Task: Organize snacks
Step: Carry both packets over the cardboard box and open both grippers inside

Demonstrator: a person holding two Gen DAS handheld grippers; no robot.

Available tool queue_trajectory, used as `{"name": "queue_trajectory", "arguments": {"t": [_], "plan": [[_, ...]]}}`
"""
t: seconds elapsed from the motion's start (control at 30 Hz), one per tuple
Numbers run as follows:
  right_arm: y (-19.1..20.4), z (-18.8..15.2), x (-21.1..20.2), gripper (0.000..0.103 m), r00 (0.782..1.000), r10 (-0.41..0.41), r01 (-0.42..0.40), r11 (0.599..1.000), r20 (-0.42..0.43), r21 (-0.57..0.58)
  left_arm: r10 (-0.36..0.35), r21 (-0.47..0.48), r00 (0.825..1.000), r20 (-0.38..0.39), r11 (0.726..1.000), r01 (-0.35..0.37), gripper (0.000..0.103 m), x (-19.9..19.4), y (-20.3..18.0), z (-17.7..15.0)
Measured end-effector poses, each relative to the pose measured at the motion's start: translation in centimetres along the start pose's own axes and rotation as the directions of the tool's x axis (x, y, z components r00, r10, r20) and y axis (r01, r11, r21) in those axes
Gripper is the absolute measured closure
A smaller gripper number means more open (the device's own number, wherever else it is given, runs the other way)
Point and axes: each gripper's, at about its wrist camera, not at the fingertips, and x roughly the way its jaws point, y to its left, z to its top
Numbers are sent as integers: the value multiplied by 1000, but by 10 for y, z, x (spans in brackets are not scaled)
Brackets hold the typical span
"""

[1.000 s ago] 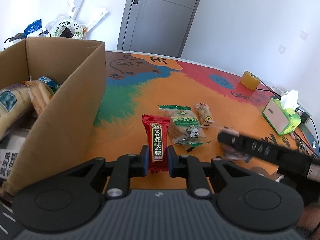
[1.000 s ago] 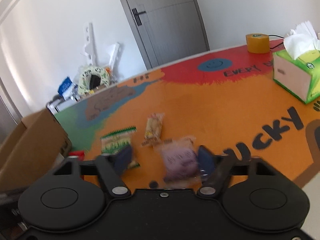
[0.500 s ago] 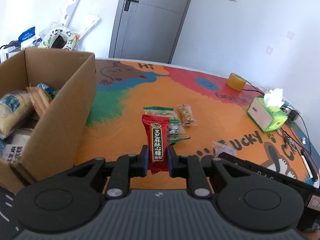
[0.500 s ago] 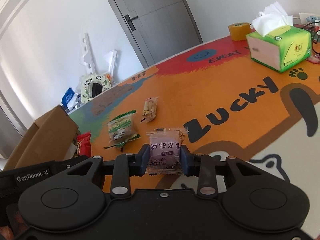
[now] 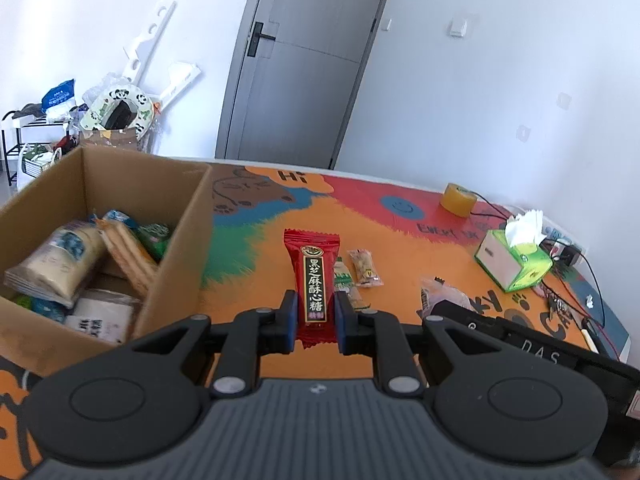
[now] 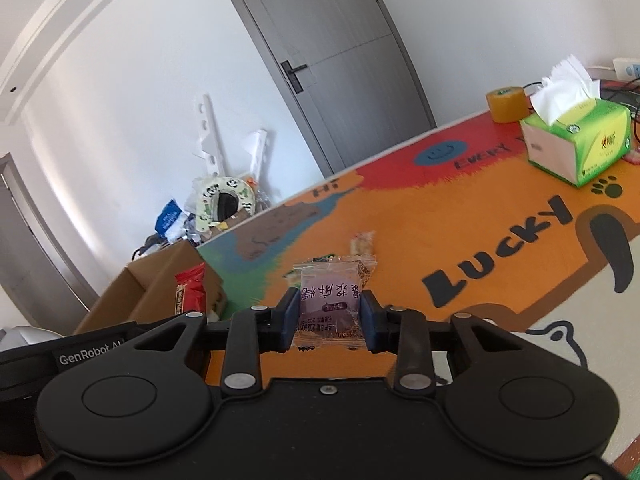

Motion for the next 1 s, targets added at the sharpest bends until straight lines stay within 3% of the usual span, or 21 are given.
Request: {"name": "queue_trajectory", "arguments": {"t": [0.37, 1.0], "plan": [[34, 3, -8, 70, 998, 49, -48, 998, 27, -45, 27, -29, 998, 64, 999, -25, 85, -30, 25, 12], [88, 6, 18, 70, 990, 141, -139, 986, 8, -87, 158, -110, 980, 121, 983, -145, 85, -51, 103, 39]]}}
